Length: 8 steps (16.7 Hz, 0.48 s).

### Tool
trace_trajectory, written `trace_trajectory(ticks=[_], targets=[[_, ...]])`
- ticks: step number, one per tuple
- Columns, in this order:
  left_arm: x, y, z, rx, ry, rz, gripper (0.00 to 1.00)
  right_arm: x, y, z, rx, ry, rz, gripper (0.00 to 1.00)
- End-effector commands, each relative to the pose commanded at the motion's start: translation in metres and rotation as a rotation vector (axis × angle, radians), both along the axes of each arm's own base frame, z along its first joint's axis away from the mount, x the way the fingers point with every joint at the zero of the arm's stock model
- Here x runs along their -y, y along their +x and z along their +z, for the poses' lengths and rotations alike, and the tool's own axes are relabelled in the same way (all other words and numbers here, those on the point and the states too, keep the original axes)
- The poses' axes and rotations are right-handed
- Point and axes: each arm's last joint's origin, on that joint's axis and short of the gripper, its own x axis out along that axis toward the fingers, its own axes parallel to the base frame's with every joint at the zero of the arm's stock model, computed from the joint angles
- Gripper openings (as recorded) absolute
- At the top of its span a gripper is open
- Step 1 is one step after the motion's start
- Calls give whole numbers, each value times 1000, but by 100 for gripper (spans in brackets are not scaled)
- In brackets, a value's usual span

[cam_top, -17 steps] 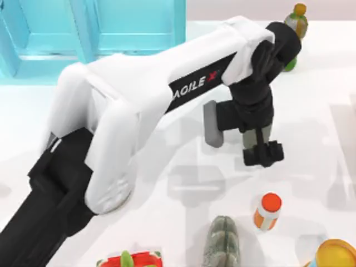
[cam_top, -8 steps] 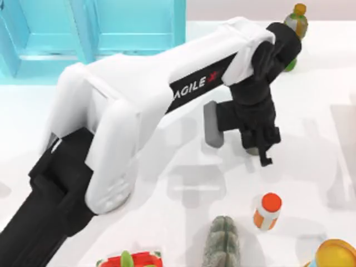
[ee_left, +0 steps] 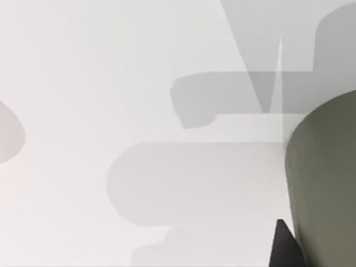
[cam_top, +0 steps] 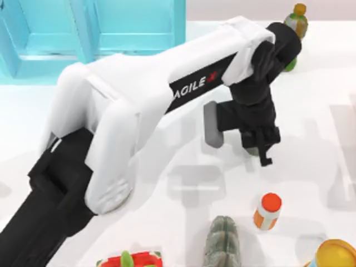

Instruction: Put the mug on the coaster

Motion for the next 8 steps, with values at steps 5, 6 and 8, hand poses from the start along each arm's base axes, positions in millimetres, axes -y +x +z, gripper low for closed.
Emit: trace_trajectory(ticks=[5, 6, 8], targets=[[-5, 2, 8, 23, -6, -44, 0, 0, 0, 0, 0, 0, 0, 100], [-8, 3, 13, 38, -8, -74, 0, 0, 0, 0, 0, 0, 0, 100], [-17, 6, 23, 74, -7, -148, 0, 0, 0, 0, 0, 0, 0, 100]])
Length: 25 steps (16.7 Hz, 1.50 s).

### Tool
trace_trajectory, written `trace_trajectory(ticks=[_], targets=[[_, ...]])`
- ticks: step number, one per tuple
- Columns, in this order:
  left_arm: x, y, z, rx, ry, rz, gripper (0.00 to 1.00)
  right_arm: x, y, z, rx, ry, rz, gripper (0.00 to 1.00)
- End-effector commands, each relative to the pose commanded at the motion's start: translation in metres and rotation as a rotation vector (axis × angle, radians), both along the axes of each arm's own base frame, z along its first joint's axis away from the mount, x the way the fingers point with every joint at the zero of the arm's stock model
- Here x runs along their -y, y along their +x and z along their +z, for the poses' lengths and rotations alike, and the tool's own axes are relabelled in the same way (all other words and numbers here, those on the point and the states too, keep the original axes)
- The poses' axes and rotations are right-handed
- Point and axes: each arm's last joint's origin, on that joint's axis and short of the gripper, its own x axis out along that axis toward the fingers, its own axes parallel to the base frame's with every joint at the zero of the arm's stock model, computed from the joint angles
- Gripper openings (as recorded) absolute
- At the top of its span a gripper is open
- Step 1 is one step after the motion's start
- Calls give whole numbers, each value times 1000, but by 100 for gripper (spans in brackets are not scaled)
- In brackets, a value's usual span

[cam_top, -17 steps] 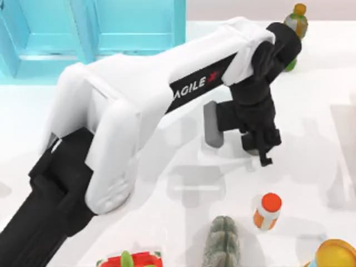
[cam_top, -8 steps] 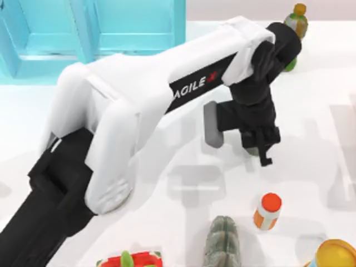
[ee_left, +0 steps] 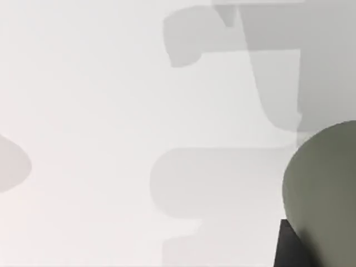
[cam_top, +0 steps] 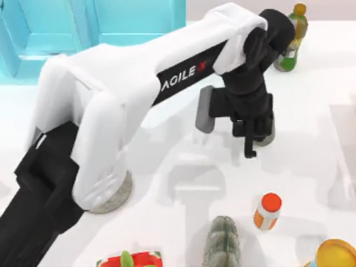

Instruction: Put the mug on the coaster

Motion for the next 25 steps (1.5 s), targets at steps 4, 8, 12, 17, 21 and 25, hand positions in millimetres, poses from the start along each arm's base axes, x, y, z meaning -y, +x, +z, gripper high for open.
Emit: trace_trajectory(ticks=[4, 8, 12, 17, 21, 25], targets=[[-29, 9, 20, 80, 34, -186, 0, 0, 0, 0, 0, 0, 0, 100], [-70, 17, 35, 134, 104, -413, 0, 0, 0, 0, 0, 0, 0, 100], [-114, 19, 44, 144, 176, -669, 0, 0, 0, 0, 0, 0, 0, 100], [-169, 12, 52, 105, 220, -985, 0, 0, 0, 0, 0, 0, 0, 100], [-205, 3, 55, 53, 207, -1199, 0, 0, 0, 0, 0, 0, 0, 100], [-231, -7, 52, -4, 166, -1352, 0, 0, 0, 0, 0, 0, 0, 100]])
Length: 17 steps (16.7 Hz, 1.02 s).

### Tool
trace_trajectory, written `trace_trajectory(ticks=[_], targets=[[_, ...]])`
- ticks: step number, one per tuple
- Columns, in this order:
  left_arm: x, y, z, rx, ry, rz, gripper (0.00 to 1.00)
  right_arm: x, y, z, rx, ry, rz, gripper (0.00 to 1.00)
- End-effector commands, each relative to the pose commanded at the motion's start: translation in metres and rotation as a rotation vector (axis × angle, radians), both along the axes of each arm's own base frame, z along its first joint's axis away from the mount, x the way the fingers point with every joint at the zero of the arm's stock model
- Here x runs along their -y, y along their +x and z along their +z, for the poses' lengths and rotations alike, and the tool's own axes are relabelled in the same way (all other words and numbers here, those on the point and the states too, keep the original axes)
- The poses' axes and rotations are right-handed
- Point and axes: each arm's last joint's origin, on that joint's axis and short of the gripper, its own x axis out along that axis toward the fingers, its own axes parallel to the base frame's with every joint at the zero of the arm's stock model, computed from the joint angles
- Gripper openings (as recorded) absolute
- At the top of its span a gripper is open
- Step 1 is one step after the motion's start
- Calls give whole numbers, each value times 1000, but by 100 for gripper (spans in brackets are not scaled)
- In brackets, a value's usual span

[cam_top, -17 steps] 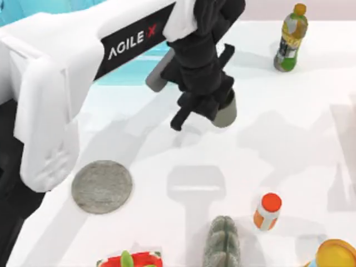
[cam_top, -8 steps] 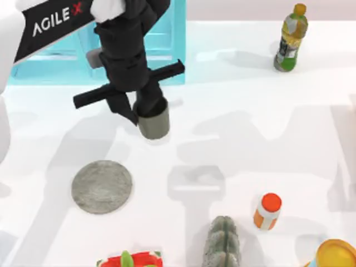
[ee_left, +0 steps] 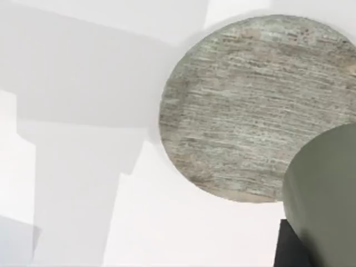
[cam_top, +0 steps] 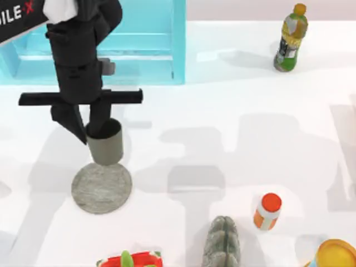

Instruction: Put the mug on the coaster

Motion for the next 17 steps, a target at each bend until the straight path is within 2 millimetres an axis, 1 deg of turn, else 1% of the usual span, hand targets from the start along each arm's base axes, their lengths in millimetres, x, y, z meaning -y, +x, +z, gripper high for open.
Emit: trace_trajectory(ticks=[4, 8, 11, 13, 17], targets=[[-10, -5, -3, -48, 0, -62, 0, 0, 0, 0, 0, 0, 0, 100], [-10, -5, -3, -48, 0, -62, 0, 0, 0, 0, 0, 0, 0, 100], [-7, -6, -8, -45, 0, -71, 0, 0, 0, 0, 0, 0, 0, 100], [-6, -7, -18, -40, -1, -70, 0, 0, 0, 0, 0, 0, 0, 100], [-5, -12, -51, -41, -1, -64, 0, 0, 0, 0, 0, 0, 0, 100]])
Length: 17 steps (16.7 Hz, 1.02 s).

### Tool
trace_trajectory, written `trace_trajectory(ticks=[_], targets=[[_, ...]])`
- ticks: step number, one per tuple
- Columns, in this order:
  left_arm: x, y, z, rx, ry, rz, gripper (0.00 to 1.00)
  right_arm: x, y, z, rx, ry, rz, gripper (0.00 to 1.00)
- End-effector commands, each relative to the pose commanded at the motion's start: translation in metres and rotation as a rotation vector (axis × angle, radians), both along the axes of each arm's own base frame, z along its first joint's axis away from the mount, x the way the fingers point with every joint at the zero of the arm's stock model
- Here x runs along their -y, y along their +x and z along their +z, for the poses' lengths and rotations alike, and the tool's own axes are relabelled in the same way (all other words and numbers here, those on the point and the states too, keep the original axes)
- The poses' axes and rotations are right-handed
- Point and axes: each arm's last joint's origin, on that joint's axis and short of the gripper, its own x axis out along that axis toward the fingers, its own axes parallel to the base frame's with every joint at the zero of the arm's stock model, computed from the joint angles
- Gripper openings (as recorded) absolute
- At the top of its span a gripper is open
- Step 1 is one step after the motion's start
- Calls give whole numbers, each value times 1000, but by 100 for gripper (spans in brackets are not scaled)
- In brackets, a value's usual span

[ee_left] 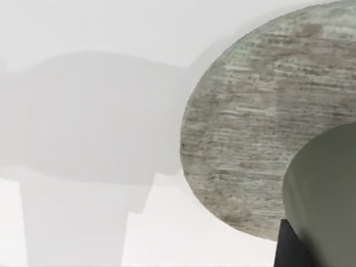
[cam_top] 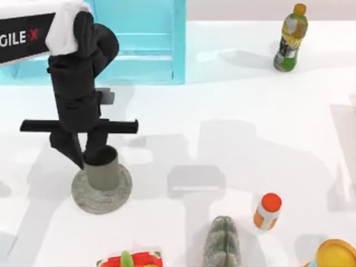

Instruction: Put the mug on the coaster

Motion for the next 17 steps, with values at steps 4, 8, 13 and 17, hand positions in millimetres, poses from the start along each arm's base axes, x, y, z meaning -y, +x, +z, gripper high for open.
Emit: trace_trajectory(ticks=[4, 8, 13, 17], targets=[[1, -4, -16, -6, 2, 1, 0, 0, 0, 0, 0, 0, 0, 100], [1, -4, -16, -6, 2, 1, 8, 0, 0, 0, 0, 0, 0, 100], [1, -4, -16, -6, 2, 1, 45, 0, 0, 0, 0, 0, 0, 100], [1, -4, -16, -6, 2, 1, 75, 0, 0, 0, 0, 0, 0, 100]])
